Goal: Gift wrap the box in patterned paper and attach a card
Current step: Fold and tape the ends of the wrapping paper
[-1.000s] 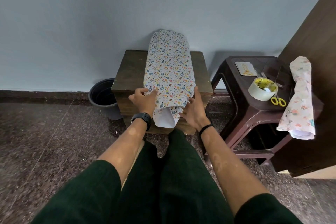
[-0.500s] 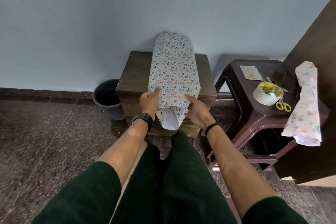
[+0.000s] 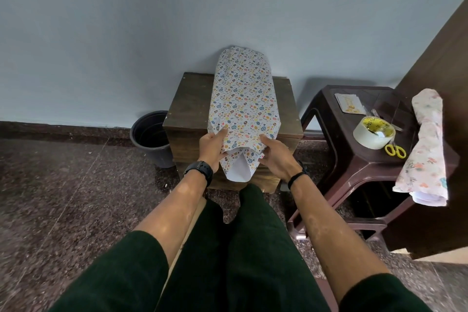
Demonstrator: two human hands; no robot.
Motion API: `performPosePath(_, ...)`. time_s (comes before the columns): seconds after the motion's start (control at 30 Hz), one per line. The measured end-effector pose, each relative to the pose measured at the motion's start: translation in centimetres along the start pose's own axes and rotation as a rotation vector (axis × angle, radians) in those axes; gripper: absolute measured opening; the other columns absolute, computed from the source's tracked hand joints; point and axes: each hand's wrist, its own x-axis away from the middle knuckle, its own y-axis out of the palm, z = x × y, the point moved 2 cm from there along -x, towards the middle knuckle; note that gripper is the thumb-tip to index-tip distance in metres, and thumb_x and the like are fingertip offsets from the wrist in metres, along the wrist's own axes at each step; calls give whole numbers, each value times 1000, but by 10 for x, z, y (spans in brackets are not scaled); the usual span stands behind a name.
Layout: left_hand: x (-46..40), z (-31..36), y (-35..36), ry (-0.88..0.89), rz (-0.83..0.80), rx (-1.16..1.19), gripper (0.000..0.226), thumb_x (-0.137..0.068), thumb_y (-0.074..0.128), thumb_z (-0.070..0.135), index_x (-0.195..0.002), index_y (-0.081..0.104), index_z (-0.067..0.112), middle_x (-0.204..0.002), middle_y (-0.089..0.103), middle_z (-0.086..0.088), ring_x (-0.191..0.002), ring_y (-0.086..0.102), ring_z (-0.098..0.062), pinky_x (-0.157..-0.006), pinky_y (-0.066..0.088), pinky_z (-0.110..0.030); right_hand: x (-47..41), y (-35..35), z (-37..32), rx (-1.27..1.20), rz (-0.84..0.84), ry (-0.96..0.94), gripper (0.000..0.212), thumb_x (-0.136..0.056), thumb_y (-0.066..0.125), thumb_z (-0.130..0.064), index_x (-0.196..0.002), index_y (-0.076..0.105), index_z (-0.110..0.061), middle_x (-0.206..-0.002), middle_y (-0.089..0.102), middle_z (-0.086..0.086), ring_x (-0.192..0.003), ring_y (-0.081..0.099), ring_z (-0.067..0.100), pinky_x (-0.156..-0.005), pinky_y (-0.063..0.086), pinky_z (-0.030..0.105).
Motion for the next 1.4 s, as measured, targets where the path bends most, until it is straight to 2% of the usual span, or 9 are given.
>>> performPosePath(0.13, -1, -1, -1, -23, 0, 55, 18, -98, 48, 27, -94, 59, 13, -96, 60, -5, -91, 60, -20, -89, 52, -44, 3, 0, -1, 10, 1, 4, 39, -99, 47, -31, -133, 48, -14, -139, 51, 2, -133, 40, 24, -113, 26, 51)
performPosePath(0.3, -4, 12, -7, 12, 121, 90, 14, -98, 41, 16, -96, 54, 11, -85, 58, -5, -68, 56, -16, -62, 46, -30, 2, -3, -1, 7, -3, 0, 37, -99, 46, -29, -132, 50, -12, -133, 57, 4, -126, 48, 24, -112, 28, 53)
performPosePath(0.43, -7, 20, -6, 17, 118, 75, 22, -95, 49, 20, -113, 54, 8, -109, 65, -11, -87, 63, -21, -71, 52, -33, 1, -1, -1, 13, 1, 4, 34, -100, 44, -27, -129, 51, -11, -131, 58, 5, -124, 50, 25, -112, 28, 53)
performPosePath(0.67, -6, 21, 4, -36, 37, 94, 25, -93, 57, 30, -109, 60, 11, -107, 67, -7, -98, 63, -26, -91, 51, -43, -3, 0, -2, 22, 11, 21, 34, -100, 43, -21, -132, 48, -11, -134, 55, 5, -126, 47, 25, -112, 29, 51)
performPosePath(0.8, -4, 23, 5, -15, -11, 62, 19, -85, 70, 22, -98, 65, 9, -104, 69, -9, -95, 67, -25, -80, 56, -38, -5, 0, -5, 51, 31, 33, 38, -100, 45, -21, -136, 44, -10, -139, 50, 5, -127, 46, 24, -112, 29, 52)
performPosePath(0.93, -9, 17, 0, 25, 52, 41, 54, -69, 84, 16, -113, 56, 1, -115, 65, -15, -98, 66, -26, -77, 58, -41, 4, 2, -10, 92, 21, 25, 34, -99, 46, -23, -131, 49, -12, -133, 56, 4, -122, 51, 24, -106, 37, 46)
performPosePath(1.1, -6, 13, 5, 166, 237, -129, 39, -78, 77, 16, -78, 38, 18, -88, 50, -2, -82, 51, -18, -69, 48, -27, 11, -1, -8, -1, 191, -96, 51, -90, 63, -15, -133, 38, -5, -125, 59, 15, -109, 61, 28, -93, 51, 46)
performPosePath(1.2, -5, 13, 8, 222, 242, -189, 30, -79, 76, 16, -74, 47, 17, -81, 53, -2, -81, 54, -21, -67, 48, -27, 14, -1, -8, 32, 291, -199, 65, -84, 70, -15, -132, 27, -22, -111, 62, 16, -101, 64, 27, -85, 54, 46)
performPosePath(1.4, -5, 14, 6, 232, 200, -231, 15, -80, 74, 13, -73, 63, 20, -104, 67, -12, -88, 61, -22, -75, 55, -37, 18, 1, -9, 247, 288, -336, 11, -85, 69, -11, -84, 61, -20, -97, 67, 16, -85, 62, 24, -64, 52, 32)
